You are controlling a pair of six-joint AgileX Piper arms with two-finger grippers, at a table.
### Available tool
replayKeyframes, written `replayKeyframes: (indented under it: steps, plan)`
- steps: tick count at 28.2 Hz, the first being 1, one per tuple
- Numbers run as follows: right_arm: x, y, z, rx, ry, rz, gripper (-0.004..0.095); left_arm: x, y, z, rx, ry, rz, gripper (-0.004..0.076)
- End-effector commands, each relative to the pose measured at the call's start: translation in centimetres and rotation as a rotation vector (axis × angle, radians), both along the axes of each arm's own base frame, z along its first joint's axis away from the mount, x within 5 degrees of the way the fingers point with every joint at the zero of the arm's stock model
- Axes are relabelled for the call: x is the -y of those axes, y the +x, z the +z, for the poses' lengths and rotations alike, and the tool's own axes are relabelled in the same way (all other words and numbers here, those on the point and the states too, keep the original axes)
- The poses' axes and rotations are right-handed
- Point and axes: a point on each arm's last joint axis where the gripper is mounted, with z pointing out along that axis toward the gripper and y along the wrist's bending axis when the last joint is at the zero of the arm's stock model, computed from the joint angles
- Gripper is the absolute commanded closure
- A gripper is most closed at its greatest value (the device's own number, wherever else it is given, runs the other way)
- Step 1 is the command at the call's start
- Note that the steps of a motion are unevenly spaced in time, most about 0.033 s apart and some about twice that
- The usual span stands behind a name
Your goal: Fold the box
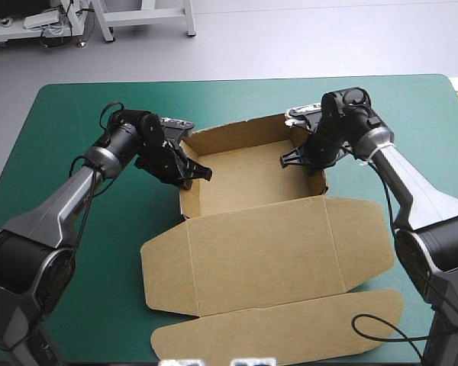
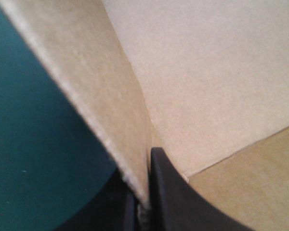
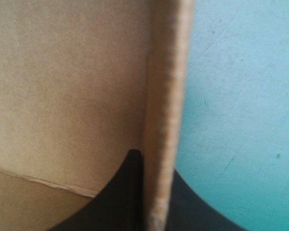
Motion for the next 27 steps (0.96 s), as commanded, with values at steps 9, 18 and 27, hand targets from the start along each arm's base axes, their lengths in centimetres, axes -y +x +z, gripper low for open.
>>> replayKeyframes:
  steps: [9, 18, 27]
  plan:
    - [-1.7, -0.6, 0.7, -0.016, 0.083, -0.002, 0.0922, -0.5, -0.7, 1.6, 0.04, 0.09, -0.093, 0.0733]
    - [-2.4, -0.7, 0.4, -0.051, 0.15, -0.006, 0.0922, -1.5, -0.7, 1.5, 0.032, 0.202, -0.107, 0.0733]
    - [-2.4, -0.7, 0.4, -0.045, 0.145, 0.017, 0.0824, -1.2, -1.0, 1.5, -0.003, 0.17, -0.105, 0.065]
